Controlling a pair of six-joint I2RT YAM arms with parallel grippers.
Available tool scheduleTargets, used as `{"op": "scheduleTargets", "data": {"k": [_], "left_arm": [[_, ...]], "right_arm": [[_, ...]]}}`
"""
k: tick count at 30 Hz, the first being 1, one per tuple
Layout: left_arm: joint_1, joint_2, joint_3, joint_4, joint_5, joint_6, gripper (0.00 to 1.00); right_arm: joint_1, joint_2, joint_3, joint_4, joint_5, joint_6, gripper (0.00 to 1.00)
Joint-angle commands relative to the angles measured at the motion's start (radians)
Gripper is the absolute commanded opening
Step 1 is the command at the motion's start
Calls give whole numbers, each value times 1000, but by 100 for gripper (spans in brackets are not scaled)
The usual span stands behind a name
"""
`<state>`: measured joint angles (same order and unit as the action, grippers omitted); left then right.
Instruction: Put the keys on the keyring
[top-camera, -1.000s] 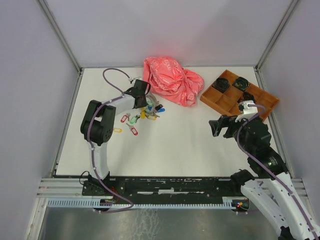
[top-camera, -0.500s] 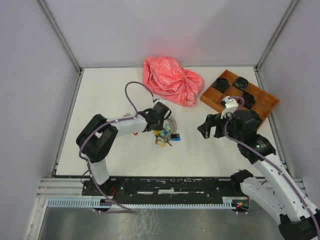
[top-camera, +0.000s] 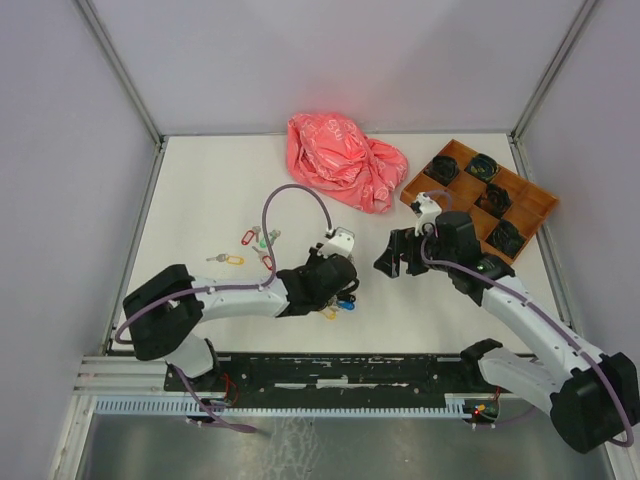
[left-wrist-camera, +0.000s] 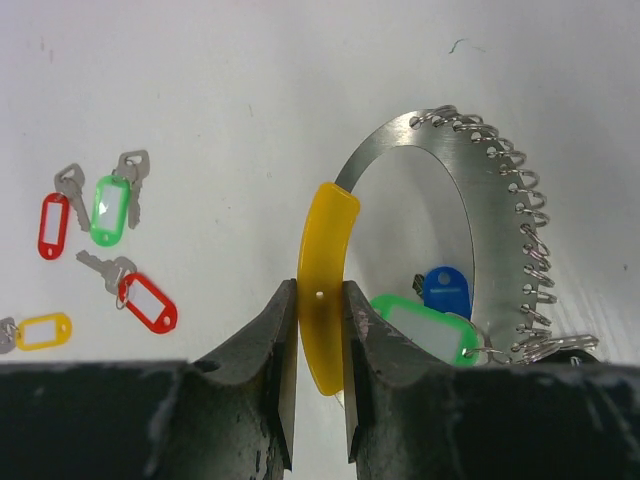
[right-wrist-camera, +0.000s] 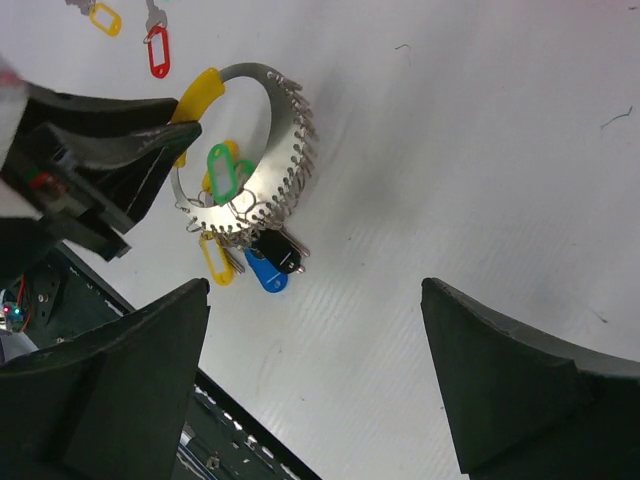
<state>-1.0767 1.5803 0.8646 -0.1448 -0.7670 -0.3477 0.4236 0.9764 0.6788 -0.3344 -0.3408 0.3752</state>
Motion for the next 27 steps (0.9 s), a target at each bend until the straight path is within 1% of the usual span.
{"op": "scheduleTargets", "data": {"k": [1, 4, 9, 11, 14, 17, 20, 24, 27], "left_arm": [[-47, -107, -84, 276, -180, 175, 5], [-55, -162, -166, 414, -173, 266, 5], [-56, -193, -196, 512, -152, 397, 5], [-60, -198, -197, 523, -113, 411, 4], [-80, -210, -239, 623, -77, 462, 4], [-82, -192, -243, 650, -98, 501, 3], [-82, -173, -215, 620, -91, 495, 3], [-81, -177, -215, 618, -46, 442, 3], [-81, -173, -207, 595, -29, 406, 3]], "right_arm": [[15, 48, -28, 159, -40, 38, 93], [29, 79, -40, 220, -62, 57, 90], [55, 94, -63, 304, -83, 56, 88], [66, 105, -68, 346, -117, 64, 85], [81, 131, -70, 390, -139, 77, 78], [97, 161, -58, 406, -169, 74, 70], [126, 194, -56, 450, -201, 69, 64], [158, 252, -36, 492, -221, 66, 56], [187, 297, -22, 507, -216, 49, 55]]}}
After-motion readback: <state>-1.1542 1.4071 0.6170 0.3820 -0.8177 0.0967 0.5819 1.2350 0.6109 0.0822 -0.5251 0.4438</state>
